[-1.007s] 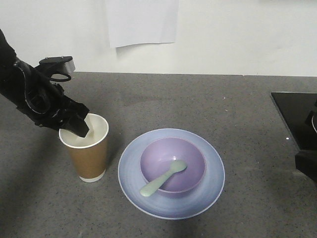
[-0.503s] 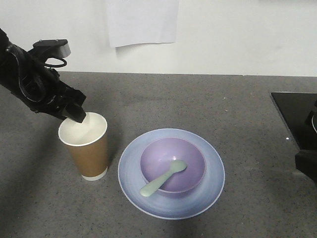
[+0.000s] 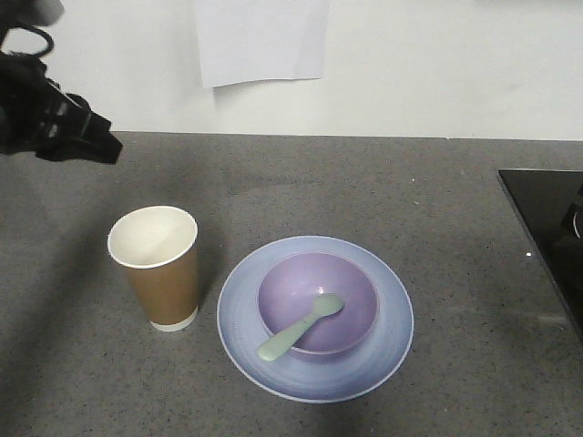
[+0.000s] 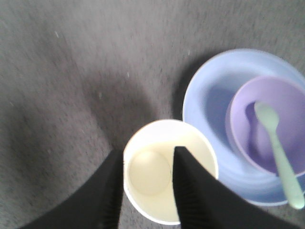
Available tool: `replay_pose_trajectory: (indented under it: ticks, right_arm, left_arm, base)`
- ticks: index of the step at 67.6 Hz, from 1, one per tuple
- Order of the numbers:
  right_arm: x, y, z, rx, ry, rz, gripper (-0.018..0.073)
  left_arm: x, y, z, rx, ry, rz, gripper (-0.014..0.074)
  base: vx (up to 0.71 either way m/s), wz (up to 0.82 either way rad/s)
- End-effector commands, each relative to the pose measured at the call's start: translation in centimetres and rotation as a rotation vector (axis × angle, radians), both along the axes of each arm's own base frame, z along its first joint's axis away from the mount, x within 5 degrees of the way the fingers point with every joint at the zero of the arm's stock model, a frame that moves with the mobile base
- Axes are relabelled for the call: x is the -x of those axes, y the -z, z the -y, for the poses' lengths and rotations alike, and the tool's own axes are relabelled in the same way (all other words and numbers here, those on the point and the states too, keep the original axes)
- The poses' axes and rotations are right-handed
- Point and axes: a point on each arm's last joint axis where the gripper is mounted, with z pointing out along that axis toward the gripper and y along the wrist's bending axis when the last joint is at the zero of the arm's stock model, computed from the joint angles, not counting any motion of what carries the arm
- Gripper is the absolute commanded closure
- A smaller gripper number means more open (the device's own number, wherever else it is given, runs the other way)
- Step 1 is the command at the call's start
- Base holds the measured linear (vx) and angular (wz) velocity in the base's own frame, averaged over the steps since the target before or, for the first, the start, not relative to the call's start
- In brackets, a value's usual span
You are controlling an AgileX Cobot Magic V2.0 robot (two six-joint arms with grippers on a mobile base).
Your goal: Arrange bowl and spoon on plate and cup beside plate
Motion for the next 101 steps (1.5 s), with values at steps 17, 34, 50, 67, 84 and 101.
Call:
replay_pose_trajectory:
  ticks: [17, 34, 50, 67, 84, 101]
  right_arm:
    - [-3.5, -2.6, -0.2, -0.175, 0.109, 0.220, 0.0565]
    - [-6.3, -2.1, -0.7, -0.217, 0.145, 0.217, 0.0564]
    - [-7.0, -1.6, -0.9, -0.208, 0.147, 0.189, 0.0562]
    - [-7.0, -1.6, -0.9, -0.208, 0.147, 0.189, 0.0562]
    - [-7.0, -1.6, -0.9, -0.208, 0.148, 0.190, 0.0562]
    - [-7.0, -1.6, -0.9, -0.208, 0.148, 0.190, 0.0562]
  left_arm:
    - [8.0, -7.1, -2.3, 0.031, -0.123, 0.557, 0.0605]
    - [12.2, -3.2, -3.7, 0.021, -0.191, 0.705, 0.0604]
    - [14.8, -1.7, -4.2, 0.033, -0.203, 0.745, 0.0604]
    - [15.0, -1.4, -4.2, 0.026, -0.195, 0.718, 0.0604]
    - [15.0, -1.4, -4.2, 0.021, -0.194, 0.719, 0.0604]
    - [14.9, 5.7, -4.3, -0.028, -0.195, 0.582, 0.0604]
  base:
    - [0.00, 0.00]
    - [0.00, 0.00]
    - [0.00, 0.00]
    - [0.00, 0.00]
    - [0.00, 0.00]
    - [0.00, 0.00]
